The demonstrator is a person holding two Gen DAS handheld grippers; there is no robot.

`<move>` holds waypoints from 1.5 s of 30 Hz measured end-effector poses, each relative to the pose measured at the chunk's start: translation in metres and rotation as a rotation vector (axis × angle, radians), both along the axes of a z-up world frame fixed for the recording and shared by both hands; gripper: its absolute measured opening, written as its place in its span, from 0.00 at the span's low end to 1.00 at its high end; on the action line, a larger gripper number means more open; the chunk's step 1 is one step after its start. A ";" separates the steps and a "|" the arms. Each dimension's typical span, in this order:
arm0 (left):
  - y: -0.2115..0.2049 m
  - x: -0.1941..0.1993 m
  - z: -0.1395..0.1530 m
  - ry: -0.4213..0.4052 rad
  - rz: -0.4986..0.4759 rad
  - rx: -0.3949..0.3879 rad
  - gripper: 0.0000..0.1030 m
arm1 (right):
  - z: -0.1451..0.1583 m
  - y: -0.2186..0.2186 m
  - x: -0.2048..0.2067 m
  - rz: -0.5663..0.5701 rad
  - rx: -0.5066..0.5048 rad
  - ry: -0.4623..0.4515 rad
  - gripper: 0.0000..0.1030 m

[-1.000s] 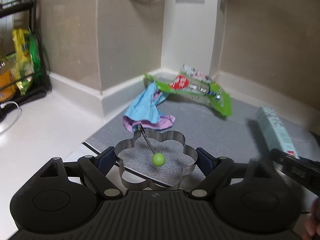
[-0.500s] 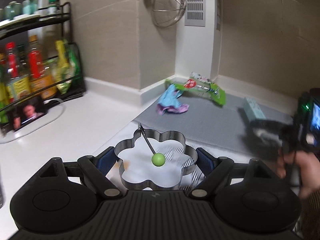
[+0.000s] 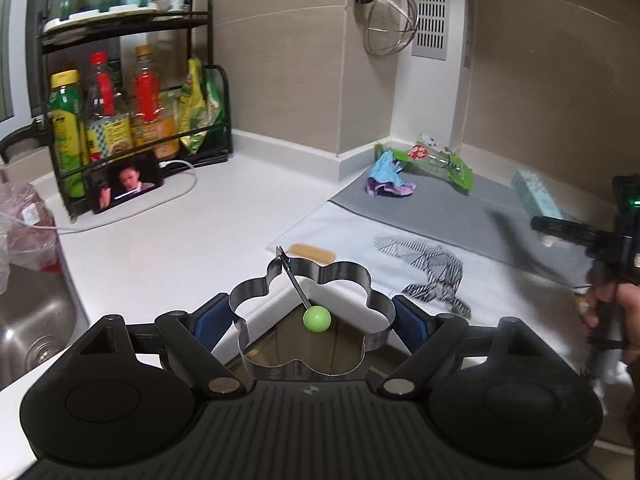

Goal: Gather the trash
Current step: 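Lift the toothpaste box with the right gripper while the left gripper carries the flower cutter toward the bin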

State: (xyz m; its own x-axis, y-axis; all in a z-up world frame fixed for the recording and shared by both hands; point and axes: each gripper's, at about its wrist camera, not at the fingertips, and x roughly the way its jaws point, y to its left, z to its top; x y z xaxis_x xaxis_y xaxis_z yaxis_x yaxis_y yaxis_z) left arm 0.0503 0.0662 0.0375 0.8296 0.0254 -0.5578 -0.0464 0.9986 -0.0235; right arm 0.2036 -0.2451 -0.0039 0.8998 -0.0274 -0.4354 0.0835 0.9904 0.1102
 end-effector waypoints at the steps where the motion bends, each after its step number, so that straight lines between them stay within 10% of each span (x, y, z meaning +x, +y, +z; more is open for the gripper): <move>1: 0.003 -0.005 -0.001 0.001 0.002 -0.002 0.86 | 0.004 0.003 -0.010 0.010 -0.011 -0.011 0.40; 15: 0.037 -0.065 -0.017 0.007 0.032 0.001 0.86 | 0.046 0.042 -0.137 0.194 -0.028 -0.098 0.40; 25: 0.056 -0.116 -0.060 0.080 0.086 0.046 0.86 | 0.019 0.089 -0.228 0.419 -0.012 0.030 0.40; 33: 0.057 -0.136 -0.099 0.163 0.130 0.040 0.86 | -0.024 0.123 -0.252 0.499 -0.001 0.211 0.40; 45: 0.049 -0.130 -0.108 0.202 0.093 0.037 0.86 | -0.041 0.134 -0.256 0.503 -0.068 0.243 0.40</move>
